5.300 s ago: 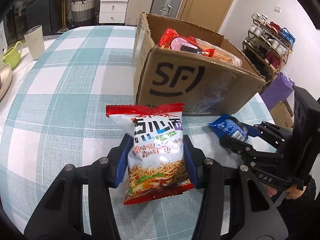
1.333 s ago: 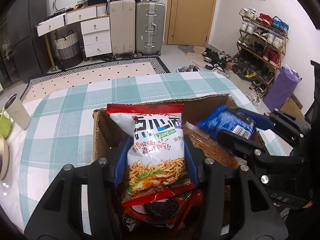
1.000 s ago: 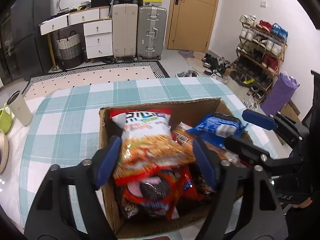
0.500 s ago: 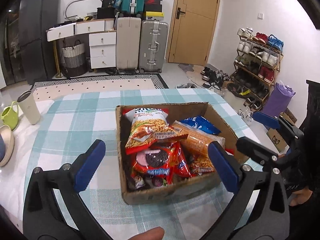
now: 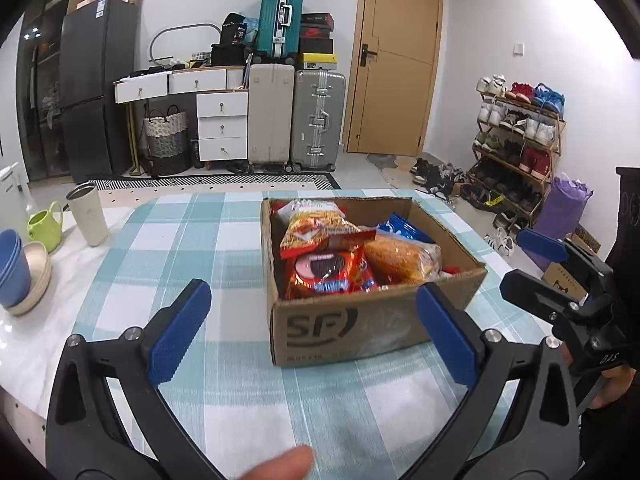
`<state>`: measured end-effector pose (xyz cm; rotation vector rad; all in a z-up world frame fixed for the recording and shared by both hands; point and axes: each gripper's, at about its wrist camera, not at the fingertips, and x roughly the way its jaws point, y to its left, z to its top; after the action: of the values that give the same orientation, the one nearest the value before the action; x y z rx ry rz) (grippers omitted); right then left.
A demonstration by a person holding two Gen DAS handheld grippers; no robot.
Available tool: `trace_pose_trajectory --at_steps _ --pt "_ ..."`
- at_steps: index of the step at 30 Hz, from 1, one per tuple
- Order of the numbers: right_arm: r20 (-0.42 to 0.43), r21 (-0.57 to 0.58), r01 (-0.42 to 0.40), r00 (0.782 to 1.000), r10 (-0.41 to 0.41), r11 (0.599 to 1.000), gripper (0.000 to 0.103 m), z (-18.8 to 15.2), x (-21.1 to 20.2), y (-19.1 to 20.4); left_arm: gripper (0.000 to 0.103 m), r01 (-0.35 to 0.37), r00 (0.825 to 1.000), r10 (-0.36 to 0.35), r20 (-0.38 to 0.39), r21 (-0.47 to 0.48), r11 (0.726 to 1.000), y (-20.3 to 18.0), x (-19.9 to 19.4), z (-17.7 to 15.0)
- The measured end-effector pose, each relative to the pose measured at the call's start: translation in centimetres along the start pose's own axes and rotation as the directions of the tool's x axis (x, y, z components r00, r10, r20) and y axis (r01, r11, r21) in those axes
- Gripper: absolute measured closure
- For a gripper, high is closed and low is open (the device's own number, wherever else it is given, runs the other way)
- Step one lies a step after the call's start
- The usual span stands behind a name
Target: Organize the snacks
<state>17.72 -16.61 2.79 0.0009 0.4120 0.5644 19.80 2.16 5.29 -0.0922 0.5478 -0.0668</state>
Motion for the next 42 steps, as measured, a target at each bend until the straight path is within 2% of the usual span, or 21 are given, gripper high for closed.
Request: trace_pose_trajectory --at_steps 7,21,25,30,42 --pt "0.01 0.001 0.002 1.0 -0.002 1.0 0.001 -2.0 -0.8 0.7 0.001 -0.006 1.0 0.006 0.025 -0.007 1.0 0.1 -1.9 -1.9" --pt "0.029 0.013 0.009 1.0 -0.009 1.0 0.001 -5.0 -1.4 0.8 0.001 -0.003 0.998 0.004 0.064 -0.02 1.0 0.1 -2.4 -5.5" --pt "0.046 -0.018 0.023 0.999 -0.022 1.0 0.001 -5.2 -1.4 1.2 0.001 -0.026 0.996 0.027 0.088 -0.012 1.0 0.0 -2.4 -5.9" --pt "0.082 -0.037 0.021 0.996 -0.018 0.999 0.001 -5.3 -2.0 1.5 0.001 -0.023 0.992 0.031 0.118 -0.061 0.998 1.0 -2.0 -6.5" --pt "0.103 -0.079 0.035 0.994 -0.027 0.996 0.0 -5.3 -2.2 2.3 0.001 -0.06 0.987 0.062 0.15 -0.015 0.998 0.3 -1.8 -7.3"
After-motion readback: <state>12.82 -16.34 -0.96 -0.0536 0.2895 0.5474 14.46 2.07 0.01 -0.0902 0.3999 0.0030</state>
